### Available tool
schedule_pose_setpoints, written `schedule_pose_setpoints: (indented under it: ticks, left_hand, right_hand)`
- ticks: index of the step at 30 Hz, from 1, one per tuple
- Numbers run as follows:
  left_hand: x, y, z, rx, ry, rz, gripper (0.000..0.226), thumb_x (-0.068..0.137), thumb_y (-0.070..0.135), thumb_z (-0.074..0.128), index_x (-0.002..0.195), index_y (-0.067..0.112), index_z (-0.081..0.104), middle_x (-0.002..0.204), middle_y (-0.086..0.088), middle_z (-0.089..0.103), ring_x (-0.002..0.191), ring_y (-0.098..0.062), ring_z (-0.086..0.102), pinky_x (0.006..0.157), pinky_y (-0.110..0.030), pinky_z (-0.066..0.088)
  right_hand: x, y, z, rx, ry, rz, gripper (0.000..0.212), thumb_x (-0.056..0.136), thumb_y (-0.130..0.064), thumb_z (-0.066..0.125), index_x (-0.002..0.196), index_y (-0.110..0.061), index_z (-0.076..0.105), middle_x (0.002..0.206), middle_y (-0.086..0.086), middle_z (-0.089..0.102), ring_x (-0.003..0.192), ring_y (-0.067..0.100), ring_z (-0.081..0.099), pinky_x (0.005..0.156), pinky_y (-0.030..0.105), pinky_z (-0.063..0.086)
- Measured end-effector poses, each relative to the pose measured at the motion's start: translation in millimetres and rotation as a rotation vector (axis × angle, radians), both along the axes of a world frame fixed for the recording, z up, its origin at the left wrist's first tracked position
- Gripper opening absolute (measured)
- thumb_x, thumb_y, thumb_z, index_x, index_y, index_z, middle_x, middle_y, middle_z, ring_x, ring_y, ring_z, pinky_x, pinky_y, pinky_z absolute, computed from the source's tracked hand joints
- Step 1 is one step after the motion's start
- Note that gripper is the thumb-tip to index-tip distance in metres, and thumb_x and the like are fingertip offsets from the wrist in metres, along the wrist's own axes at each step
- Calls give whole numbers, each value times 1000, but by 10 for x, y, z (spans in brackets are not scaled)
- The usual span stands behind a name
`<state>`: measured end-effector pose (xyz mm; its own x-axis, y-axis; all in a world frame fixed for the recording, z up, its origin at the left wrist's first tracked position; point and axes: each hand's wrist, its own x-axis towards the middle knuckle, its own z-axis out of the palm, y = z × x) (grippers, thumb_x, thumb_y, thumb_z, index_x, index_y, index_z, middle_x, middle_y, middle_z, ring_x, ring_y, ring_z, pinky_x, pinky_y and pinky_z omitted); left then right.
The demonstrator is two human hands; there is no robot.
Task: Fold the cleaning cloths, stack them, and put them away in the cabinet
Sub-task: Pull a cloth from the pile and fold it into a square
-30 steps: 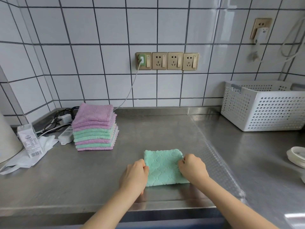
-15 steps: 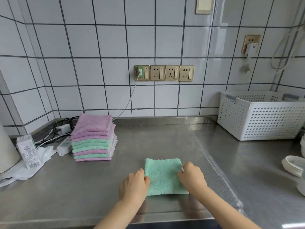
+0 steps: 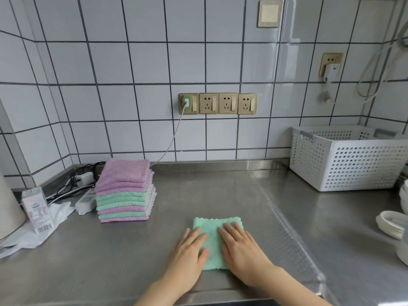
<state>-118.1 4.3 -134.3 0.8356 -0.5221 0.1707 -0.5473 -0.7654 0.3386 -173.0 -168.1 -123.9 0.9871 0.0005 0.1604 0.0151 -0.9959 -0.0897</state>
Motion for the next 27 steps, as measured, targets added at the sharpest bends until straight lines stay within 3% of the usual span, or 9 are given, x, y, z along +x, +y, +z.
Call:
schedule_pose_setpoints:
  ticks: [3, 5, 8, 12, 15, 19, 22, 25, 27]
  left_hand:
    - [4, 74, 6, 16, 46, 86, 49, 101, 41, 29, 149, 32, 23, 160, -1, 11, 148, -18, 1, 118, -30, 9]
    - [-1, 76, 29, 40, 85, 107, 49, 101, 39, 27, 149, 31, 21, 159, -8, 13, 148, -22, 1, 118, -32, 9]
    - [-23, 10, 48, -34, 120, 92, 49, 101, 29, 33, 149, 25, 25, 156, -7, 25, 147, -24, 13, 117, -32, 17]
    - [-7, -90, 181, -696, 460, 127, 52, 86, 8, 55, 128, 37, 43, 136, 2, 52, 110, -14, 57, 93, -28, 44]
    - [47, -135, 317, -1306, 831, 300, 53, 82, -4, 62, 123, 25, 43, 119, -10, 61, 99, -23, 63, 85, -39, 51]
    - [-16, -75, 417, -1322, 1141, 223, 31, 84, -4, 60, 115, -7, 59, 104, -24, 69, 91, -33, 67, 82, -41, 52]
    - [-48, 25, 443, -1281, 1042, 139, 28, 83, -10, 55, 108, -1, 64, 101, -18, 72, 91, -31, 70, 83, -42, 55]
    - [30, 191, 547, -1307, 900, 110, 29, 80, -13, 58, 107, -2, 63, 100, -18, 72, 90, -31, 70, 84, -45, 55]
    - [155, 371, 660, -1308, 812, 91, 28, 80, -13, 58, 106, -3, 62, 99, -17, 73, 89, -29, 70, 85, -44, 54]
  right_hand:
    - [-170, -122, -45, 98, 63, -25, 88, 75, -55, -15, 152, -18, 8, 160, -5, 2, 147, 26, -6, 118, 38, 5]
    - [-249, -178, -41, 50, 70, -86, 98, 69, -58, -27, 152, -15, 3, 160, -2, -4, 146, 28, -14, 117, 38, -3]
    - [-291, -212, -53, 56, 109, -160, 101, 65, -54, -22, 152, -10, 5, 160, 3, -2, 145, 32, -16, 118, 41, -3]
    - [-298, -189, -37, 103, 189, -218, 68, 95, -46, 4, 151, -8, 4, 160, 4, -1, 144, 35, -17, 118, 42, -2]
    - [-299, -158, 4, 126, 183, -240, 58, 101, -36, 17, 151, -9, 5, 160, 4, 1, 144, 36, -15, 119, 42, 0]
    - [-249, -164, -35, 223, 171, -257, 68, 89, -42, 13, 150, -13, 13, 159, 3, 12, 146, 35, -5, 120, 41, 5]
    - [-210, -93, 67, 508, 114, -204, 72, 85, -35, 28, 151, -22, 3, 142, 7, 40, 138, 29, 23, 110, 33, 26]
    - [-151, 56, 220, 796, 47, -93, 79, 85, -11, 47, 147, -37, 7, 102, -5, 58, 88, 10, 55, 76, 21, 44]
    - [-10, 188, 296, 887, -29, -34, 81, 81, -7, 50, 141, -48, 12, 99, -5, 63, 78, 14, 59, 77, 27, 51]
